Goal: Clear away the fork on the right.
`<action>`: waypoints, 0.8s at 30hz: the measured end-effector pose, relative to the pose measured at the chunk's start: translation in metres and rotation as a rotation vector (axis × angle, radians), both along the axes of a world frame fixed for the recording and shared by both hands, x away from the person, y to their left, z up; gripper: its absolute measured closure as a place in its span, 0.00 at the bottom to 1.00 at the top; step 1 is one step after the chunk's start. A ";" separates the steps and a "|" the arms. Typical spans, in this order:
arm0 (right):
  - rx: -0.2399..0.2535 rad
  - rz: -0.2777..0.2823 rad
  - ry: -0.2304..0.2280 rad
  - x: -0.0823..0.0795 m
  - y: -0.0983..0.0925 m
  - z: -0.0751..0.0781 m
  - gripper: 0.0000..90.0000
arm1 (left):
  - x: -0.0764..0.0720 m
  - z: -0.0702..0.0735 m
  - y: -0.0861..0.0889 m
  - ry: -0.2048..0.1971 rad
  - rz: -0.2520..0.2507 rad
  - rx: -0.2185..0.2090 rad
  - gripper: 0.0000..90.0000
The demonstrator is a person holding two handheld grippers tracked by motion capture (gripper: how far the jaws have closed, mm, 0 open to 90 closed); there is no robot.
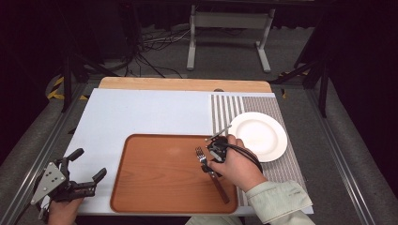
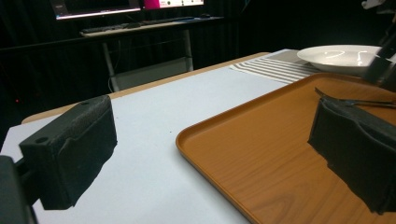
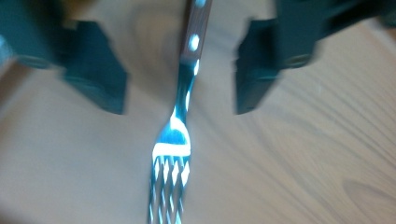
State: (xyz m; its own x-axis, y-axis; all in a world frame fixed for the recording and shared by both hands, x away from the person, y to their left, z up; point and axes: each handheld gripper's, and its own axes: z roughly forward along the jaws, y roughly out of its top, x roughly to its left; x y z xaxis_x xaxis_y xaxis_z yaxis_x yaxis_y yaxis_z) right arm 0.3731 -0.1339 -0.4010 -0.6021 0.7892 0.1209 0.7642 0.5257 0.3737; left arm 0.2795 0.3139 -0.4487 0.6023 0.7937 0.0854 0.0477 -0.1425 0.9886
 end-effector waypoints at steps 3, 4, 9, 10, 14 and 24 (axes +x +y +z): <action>0.018 0.107 -0.092 0.003 0.002 0.002 0.24 | 0.000 0.000 0.000 -0.002 0.000 -0.002 0.02; 0.031 0.136 -0.114 0.004 0.003 0.003 0.22 | 0.000 0.000 0.000 -0.002 0.000 -0.002 0.02; 0.091 0.242 -0.173 0.009 0.008 0.003 0.24 | 0.000 0.000 0.000 -0.001 0.000 0.000 0.02; 0.096 0.275 -0.192 0.010 0.010 0.003 0.29 | 0.000 0.000 0.000 -0.002 0.000 -0.001 0.02; 0.100 0.342 -0.205 0.015 0.014 -0.001 0.63 | 0.000 0.000 0.000 -0.003 -0.001 -0.003 0.02; 0.075 0.385 -0.269 0.030 0.019 -0.015 1.00 | 0.000 0.000 0.000 -0.001 -0.001 -0.002 0.02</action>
